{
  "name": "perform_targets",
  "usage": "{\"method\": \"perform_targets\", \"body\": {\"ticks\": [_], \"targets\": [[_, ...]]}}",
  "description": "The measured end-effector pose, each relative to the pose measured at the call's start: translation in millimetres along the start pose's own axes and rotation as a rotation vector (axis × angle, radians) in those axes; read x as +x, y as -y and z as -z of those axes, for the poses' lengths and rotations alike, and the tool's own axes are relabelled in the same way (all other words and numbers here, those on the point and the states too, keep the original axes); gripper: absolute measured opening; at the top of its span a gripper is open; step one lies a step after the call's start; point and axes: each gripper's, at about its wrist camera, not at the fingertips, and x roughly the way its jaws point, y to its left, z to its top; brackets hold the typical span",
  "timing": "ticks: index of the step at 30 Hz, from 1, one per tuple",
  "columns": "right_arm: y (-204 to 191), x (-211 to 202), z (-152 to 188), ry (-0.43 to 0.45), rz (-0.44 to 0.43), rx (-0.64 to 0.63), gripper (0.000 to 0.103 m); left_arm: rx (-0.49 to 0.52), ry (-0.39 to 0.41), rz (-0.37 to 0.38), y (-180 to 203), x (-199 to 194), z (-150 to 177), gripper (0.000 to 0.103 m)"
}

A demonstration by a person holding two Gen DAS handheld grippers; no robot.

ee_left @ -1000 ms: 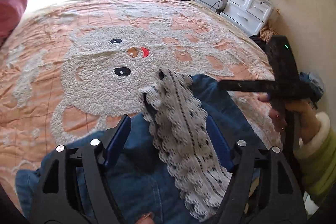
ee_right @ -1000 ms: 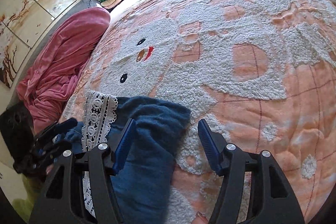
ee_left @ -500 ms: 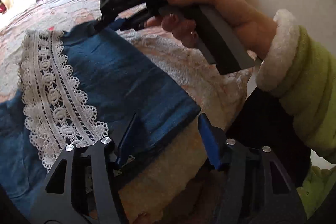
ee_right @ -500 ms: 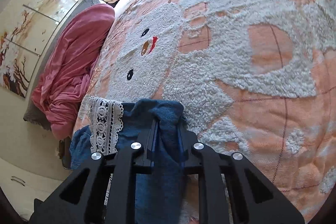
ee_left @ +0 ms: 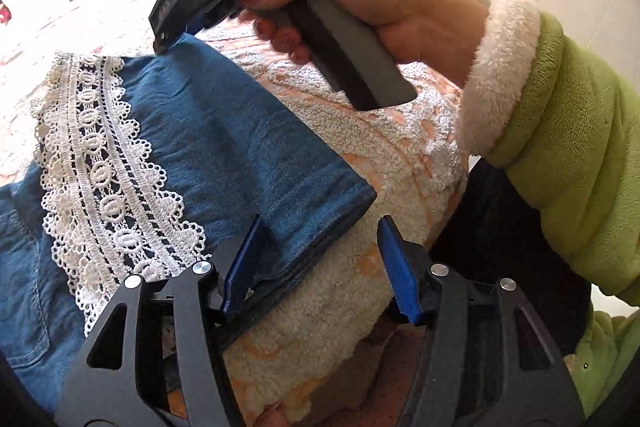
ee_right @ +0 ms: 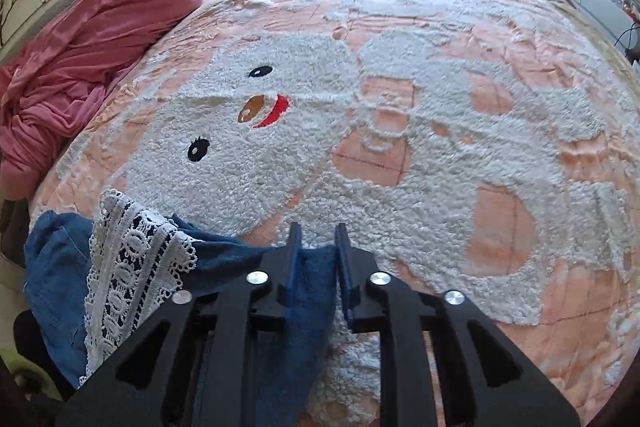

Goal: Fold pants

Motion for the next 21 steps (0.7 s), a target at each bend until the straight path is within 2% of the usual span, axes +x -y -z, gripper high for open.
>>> {"method": "perform_targets", "body": {"ticks": [3,8,11,16,18,21], "targets": [[0,-25,-1,0.059,0.013,-0.010,0.036,0.008,-0.005,0.000,0,-2,1,0.051],[-28,-60,9,0.112,-0.118,-0.072,0.038,0.018,-0.010,-0.001,1,-7,4,0.051],[-63,-59,18,0.040,-0.260,-0.146,0.052,0.022,-0.012,0.004,6,-3,8,0.053],[-113,-16,30,-0.110,-0.246,-0.243,0.053,0.043,-0.015,-0.007,14,0,13,0.055],[-128,1,36,-0.163,-0.288,-0.280,0.052,0.042,-0.015,-0.003,14,-1,14,0.055],[-139,7,41,-0.170,-0.277,-0.306,0.054,0.040,-0.013,0.002,13,-2,15,0.056]]}}
